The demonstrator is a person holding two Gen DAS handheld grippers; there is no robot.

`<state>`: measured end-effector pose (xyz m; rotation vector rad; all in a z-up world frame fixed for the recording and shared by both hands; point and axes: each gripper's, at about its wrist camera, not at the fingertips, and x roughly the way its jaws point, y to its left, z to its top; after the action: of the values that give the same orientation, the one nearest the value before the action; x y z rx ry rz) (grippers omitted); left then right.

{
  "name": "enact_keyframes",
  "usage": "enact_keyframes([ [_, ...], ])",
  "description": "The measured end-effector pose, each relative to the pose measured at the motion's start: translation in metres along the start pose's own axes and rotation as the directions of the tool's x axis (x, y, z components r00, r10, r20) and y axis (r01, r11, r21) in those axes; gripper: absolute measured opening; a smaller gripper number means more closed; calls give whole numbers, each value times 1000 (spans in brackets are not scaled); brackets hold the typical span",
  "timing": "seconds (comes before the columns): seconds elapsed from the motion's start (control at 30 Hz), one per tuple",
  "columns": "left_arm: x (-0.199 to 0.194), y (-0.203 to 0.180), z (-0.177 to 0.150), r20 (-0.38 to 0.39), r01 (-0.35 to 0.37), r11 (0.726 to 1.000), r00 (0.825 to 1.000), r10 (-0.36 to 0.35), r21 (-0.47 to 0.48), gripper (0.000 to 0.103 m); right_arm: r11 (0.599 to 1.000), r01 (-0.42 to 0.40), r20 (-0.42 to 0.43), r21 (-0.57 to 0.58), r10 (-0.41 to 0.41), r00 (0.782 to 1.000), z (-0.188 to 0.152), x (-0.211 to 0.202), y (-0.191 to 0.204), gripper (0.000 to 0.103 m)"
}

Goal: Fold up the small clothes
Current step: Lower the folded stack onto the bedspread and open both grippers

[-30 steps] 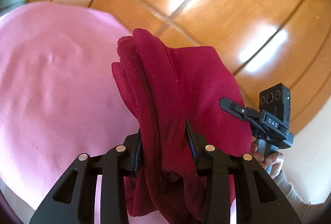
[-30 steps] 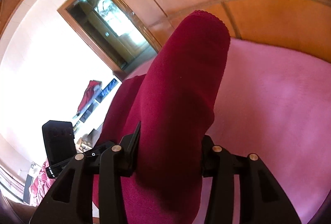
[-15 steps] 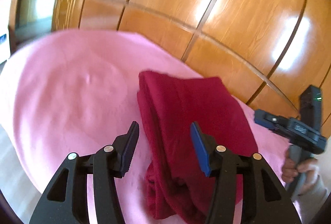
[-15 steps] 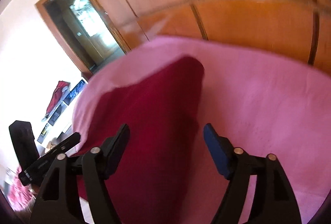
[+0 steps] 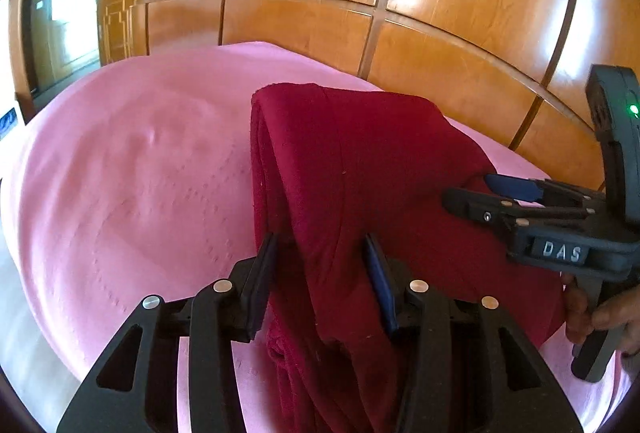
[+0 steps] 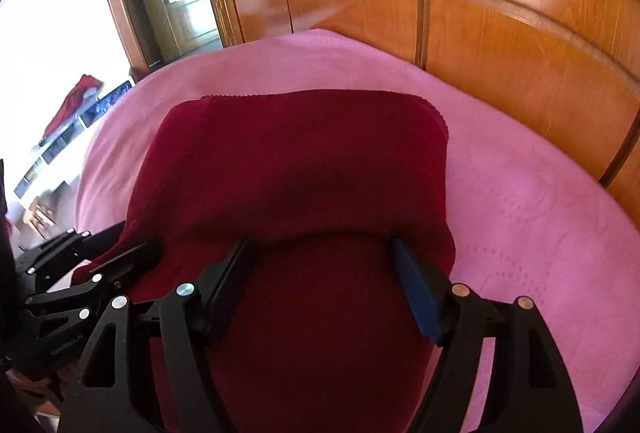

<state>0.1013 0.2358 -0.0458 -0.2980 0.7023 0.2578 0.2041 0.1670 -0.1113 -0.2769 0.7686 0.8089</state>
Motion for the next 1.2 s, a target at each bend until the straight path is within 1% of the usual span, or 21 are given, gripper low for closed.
enact_keyframes([
  [0.07, -6, -2, 3, -1, -3, 1000, 1000, 2, -20, 44, 1000, -2, 11, 11, 2, 1000, -3, -6, 0, 74],
  [0.17, -17, -4, 3, 19, -26, 999, 999, 26, -29, 44, 999, -14, 41, 39, 12, 999, -12, -23, 0, 76],
  [0.2, -20, -6, 2, 22, -36, 999, 999, 37, -28, 46, 999, -15, 52, 47, 12, 999, -17, -31, -1, 76],
  [0.23, -25, -7, -1, 24, -52, 998, 998, 53, -29, 51, 998, -16, 62, 54, 13, 998, -21, -39, 0, 76],
  [0.27, -27, -8, -4, 26, -63, 998, 998, 64, -28, 52, 998, -20, 72, 64, 15, 997, -25, -43, 1, 77],
  [0.43, -34, -9, -10, 26, -73, 996, 997, 74, -42, 53, 996, -16, 92, 83, 8, 996, -37, -60, 8, 76],
  [0.53, -37, -10, -14, 28, -79, 996, 996, 80, -45, 53, 998, 3, 100, 67, -9, 995, -48, -71, 14, 77],
  [0.7, -34, -8, -17, 23, -79, 996, 997, 80, -47, 53, 999, 38, 96, 28, -40, 995, -59, -70, 26, 79],
  [0.73, -32, -8, -19, 19, -80, 996, 997, 81, -49, 56, 998, 55, 90, 17, -57, 994, -61, -65, 28, 79],
  [0.77, -31, -7, -20, 16, -82, 995, 996, 83, -51, 56, 996, 84, 76, -4, -84, 994, -62, -58, 31, 80],
  [0.87, -27, -5, -23, 5, -76, 995, 997, 76, -70, 57, 993, 116, 63, -21, -115, 991, -64, -45, 33, 83],
  [1.07, -40, -8, -24, 20, -89, 992, 996, 91, -84, 57, 995, 95, 68, 22, -96, 993, -63, -55, 29, 83],
  [1.13, -47, -11, -27, 30, -109, 990, 993, 112, -86, 67, 995, 95, 74, 38, -98, 992, -64, -60, 29, 83],
  [1.2, -52, -12, -28, 38, -113, 990, 993, 116, -88, 67, 994, 95, 84, 52, -100, 991, -64, -66, 30, 84],
])
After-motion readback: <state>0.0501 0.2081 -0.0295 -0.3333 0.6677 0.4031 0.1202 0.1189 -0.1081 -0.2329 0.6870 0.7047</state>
